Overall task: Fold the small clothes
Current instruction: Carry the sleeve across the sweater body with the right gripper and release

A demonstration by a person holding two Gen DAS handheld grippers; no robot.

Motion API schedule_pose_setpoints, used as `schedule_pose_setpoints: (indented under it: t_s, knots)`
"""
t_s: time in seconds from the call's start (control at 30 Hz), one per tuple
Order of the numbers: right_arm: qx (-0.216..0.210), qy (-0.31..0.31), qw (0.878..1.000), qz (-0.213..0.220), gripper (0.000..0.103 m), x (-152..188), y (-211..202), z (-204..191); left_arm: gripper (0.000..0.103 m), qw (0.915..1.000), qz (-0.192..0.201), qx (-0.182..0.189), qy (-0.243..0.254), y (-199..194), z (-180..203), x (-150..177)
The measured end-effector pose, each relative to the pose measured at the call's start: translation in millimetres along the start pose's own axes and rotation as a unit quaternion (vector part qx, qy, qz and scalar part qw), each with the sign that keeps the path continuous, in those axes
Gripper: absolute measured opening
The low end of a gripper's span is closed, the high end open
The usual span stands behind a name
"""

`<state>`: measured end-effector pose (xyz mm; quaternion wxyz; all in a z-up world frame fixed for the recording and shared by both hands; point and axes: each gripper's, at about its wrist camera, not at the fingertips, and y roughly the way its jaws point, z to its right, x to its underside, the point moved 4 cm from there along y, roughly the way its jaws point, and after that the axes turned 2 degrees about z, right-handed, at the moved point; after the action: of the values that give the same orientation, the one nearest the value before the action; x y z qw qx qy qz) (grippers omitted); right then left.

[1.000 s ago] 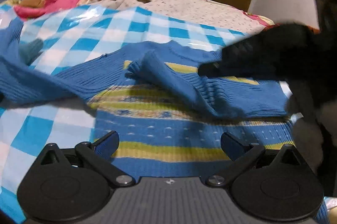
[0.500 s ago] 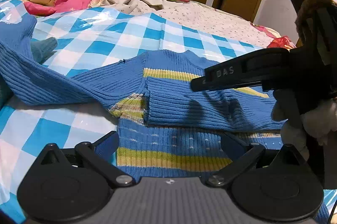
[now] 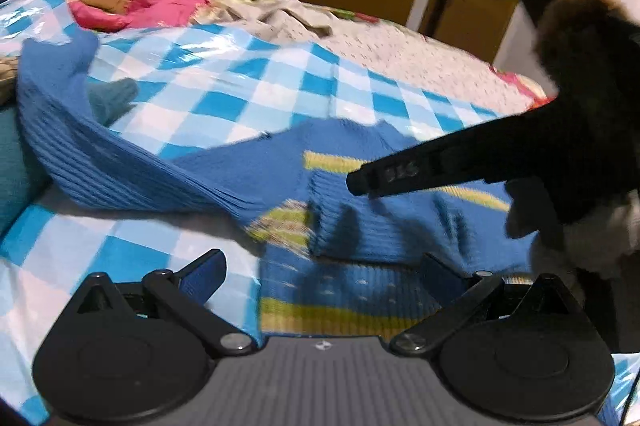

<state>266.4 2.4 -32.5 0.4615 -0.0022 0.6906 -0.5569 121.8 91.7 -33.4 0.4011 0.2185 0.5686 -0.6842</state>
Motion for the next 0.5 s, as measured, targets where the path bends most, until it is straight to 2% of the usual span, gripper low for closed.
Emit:
schedule_pose_setpoints:
  t_s: [0.13,0.27,0.33,0.5]
  knots:
    - [-0.034,-0.02,0.999,0.018,0.033,-25.7,-18.7,-24.7,0.103,0.9992,0.029,-0.021,-0.02,-16.7,-20.2,-6.7]
    - [-0.101,-0.008,0.995,0.021,0.038,-64.9,-13.4,-62.8,0.103,0.9943,0.062,-0.08,-0.031,-28.2,-46.1,-10.2]
    - [-0.132,-0.003,0.991,0.021,0.038,-87.5,-4.5,-85.1,0.103,0.9914,0.072,-0.095,-0.054,-30.6,-64.2,-13.3]
    - [-0.171,-0.051,0.983,0.036,0.038,-139.0,9.7,-149.4,0.103,0.9796,0.094,-0.122,-0.129,-36.4,-103.1,-16.1]
